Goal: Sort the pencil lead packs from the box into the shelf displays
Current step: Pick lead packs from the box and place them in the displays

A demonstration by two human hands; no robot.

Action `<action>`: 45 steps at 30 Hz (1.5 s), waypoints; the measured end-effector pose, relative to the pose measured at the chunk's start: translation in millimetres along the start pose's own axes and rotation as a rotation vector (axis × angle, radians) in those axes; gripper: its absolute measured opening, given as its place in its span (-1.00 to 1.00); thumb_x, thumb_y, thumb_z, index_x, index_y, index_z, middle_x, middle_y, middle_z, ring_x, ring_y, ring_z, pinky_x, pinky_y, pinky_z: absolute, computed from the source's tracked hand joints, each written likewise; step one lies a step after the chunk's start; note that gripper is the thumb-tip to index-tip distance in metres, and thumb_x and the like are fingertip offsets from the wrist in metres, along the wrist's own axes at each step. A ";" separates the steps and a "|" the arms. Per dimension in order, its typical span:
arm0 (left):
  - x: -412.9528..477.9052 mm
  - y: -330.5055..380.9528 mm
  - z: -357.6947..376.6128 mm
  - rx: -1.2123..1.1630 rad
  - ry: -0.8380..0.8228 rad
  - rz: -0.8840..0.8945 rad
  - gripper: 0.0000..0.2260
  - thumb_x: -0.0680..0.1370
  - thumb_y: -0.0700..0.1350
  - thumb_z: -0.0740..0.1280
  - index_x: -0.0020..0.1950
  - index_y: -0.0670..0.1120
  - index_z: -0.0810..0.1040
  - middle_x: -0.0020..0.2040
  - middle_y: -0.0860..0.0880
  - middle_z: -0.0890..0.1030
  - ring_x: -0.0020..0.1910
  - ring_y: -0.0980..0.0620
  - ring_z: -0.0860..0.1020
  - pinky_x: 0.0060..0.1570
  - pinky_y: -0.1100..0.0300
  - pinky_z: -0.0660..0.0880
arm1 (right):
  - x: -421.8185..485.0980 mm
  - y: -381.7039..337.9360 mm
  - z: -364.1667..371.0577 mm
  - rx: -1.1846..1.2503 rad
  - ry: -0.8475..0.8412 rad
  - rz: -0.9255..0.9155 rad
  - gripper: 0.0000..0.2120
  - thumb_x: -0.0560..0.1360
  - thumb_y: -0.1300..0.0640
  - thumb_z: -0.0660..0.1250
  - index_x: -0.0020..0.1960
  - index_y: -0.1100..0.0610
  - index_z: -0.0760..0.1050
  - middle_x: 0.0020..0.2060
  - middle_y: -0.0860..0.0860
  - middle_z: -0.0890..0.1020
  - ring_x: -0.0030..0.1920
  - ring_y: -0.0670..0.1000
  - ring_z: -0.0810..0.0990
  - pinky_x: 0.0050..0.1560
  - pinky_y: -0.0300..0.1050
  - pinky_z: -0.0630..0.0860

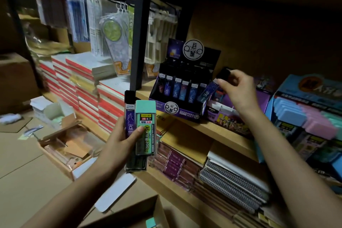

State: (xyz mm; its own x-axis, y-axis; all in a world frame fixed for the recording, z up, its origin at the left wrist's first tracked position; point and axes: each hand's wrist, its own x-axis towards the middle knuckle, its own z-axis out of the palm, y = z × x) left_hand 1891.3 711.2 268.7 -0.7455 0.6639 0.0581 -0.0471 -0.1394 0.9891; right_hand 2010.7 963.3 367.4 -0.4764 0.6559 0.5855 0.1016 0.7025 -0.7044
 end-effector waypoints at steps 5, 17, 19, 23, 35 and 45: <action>-1.8 0.2 -0.3 0.018 0.012 -0.005 -0.71 0.56 -0.15 0.23 0.26 0.06 0.39 0.05 0.10 0.62 0.00 0.11 0.61 0.04 -0.04 0.54 | -2.9 12.4 19.9 -0.160 -0.097 -0.079 -0.84 0.51 0.22 0.34 0.09 0.18 0.53 -0.06 -0.04 0.58 -0.01 -0.05 0.53 -0.04 -0.21 0.42; -4.5 1.4 -6.4 0.032 0.031 0.014 -0.71 0.54 -0.11 0.26 0.26 0.07 0.41 0.03 0.10 0.64 -0.01 0.13 0.63 -0.02 0.07 0.54 | 5.6 22.4 32.8 -0.064 -0.012 0.077 -0.89 0.47 0.19 0.39 -0.05 0.11 0.47 -0.16 0.02 0.58 -0.17 -0.06 0.55 -0.18 -0.20 0.52; -4.8 1.0 -5.1 0.024 0.028 0.016 -0.74 0.54 -0.11 0.26 0.21 0.11 0.43 0.00 0.12 0.65 -0.03 0.14 0.63 -0.02 0.06 0.54 | 7.8 27.2 37.1 -0.196 0.045 0.063 -0.89 0.46 0.16 0.41 -0.05 0.15 0.53 -0.17 0.02 0.55 -0.21 -0.05 0.51 -0.23 -0.21 0.43; -4.7 0.5 -2.8 0.026 0.020 0.023 -0.76 0.54 -0.10 0.26 0.19 0.11 0.44 -0.02 0.13 0.66 -0.02 0.12 0.63 0.02 0.01 0.53 | 9.3 31.1 45.9 -0.360 0.051 0.040 -0.79 0.46 0.13 0.41 -0.03 0.28 0.57 -0.15 0.15 0.56 -0.14 0.08 0.49 -0.17 -0.20 0.32; -5.0 -0.1 9.1 -0.020 -0.067 0.034 -0.77 0.54 -0.12 0.26 0.16 0.12 0.43 -0.02 0.14 0.66 -0.10 0.18 0.65 -0.30 0.31 0.57 | -47.8 -40.9 51.5 0.007 -0.399 0.198 -0.70 0.58 -0.10 0.16 -0.15 0.07 0.51 -0.33 -0.01 0.56 -0.39 -0.09 0.49 -0.42 -0.23 0.37; -9.1 -8.5 33.4 -0.026 -0.262 0.014 -0.65 0.38 0.00 0.30 0.16 0.15 0.42 -0.07 0.13 0.67 -0.07 0.12 0.66 -0.27 0.27 0.58 | -91.1 -22.1 35.6 0.334 -0.538 0.411 -0.93 0.52 0.23 0.31 0.00 0.14 0.46 -0.16 0.08 0.65 -0.30 -0.13 0.60 -0.37 -0.27 0.49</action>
State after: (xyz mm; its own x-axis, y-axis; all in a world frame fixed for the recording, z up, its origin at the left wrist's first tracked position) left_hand 1920.7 730.9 264.3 -0.5490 0.8288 0.1078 -0.0581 -0.1665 0.9843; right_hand 2020.8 878.2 315.3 -0.8268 0.5616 0.0325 0.1342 0.2530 -0.9581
